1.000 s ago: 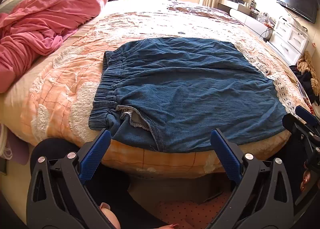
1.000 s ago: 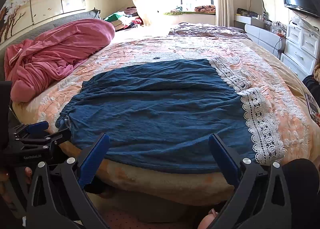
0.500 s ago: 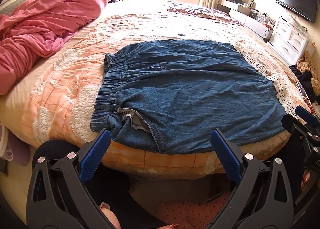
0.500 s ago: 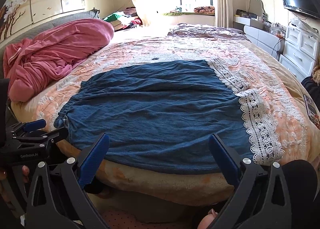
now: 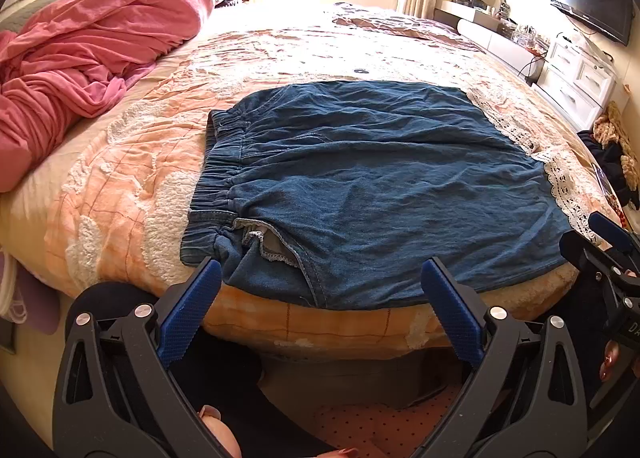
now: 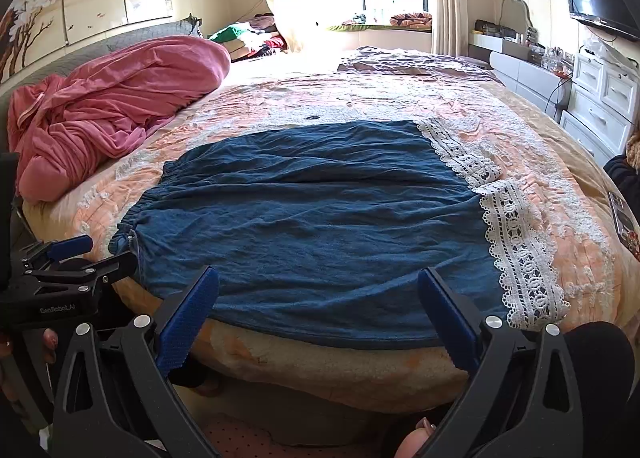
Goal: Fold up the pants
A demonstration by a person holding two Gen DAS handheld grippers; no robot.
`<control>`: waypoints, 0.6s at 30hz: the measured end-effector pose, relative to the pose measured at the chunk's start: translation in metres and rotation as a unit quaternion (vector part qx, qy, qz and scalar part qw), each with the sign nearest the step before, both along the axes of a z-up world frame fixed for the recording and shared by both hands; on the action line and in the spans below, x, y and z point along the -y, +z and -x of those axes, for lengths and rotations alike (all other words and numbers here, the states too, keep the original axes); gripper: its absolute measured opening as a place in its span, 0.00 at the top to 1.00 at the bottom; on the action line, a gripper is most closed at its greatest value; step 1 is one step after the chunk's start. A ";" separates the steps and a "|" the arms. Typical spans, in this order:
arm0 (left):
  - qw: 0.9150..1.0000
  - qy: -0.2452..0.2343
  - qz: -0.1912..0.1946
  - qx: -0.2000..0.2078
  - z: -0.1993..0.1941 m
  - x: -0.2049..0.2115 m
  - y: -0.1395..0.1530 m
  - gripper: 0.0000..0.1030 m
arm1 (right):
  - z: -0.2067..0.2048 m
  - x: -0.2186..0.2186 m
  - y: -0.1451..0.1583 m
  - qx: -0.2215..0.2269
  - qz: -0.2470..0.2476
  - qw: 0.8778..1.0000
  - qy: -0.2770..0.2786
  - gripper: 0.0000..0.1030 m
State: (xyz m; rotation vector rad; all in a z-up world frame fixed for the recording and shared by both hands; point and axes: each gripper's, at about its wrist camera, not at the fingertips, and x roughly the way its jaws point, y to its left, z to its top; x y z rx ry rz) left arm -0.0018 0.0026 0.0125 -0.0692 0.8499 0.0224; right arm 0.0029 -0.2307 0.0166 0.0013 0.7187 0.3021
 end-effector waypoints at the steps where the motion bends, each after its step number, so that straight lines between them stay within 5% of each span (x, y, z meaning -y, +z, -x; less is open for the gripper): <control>1: 1.000 0.000 0.001 0.000 0.000 0.000 -0.001 0.09 | 0.000 0.000 0.000 0.000 0.000 1.000 0.000 0.04; 18: 1.000 -0.007 0.007 0.000 -0.001 -0.001 -0.001 0.09 | -0.004 -0.005 -0.004 -0.006 0.005 1.000 0.005 0.04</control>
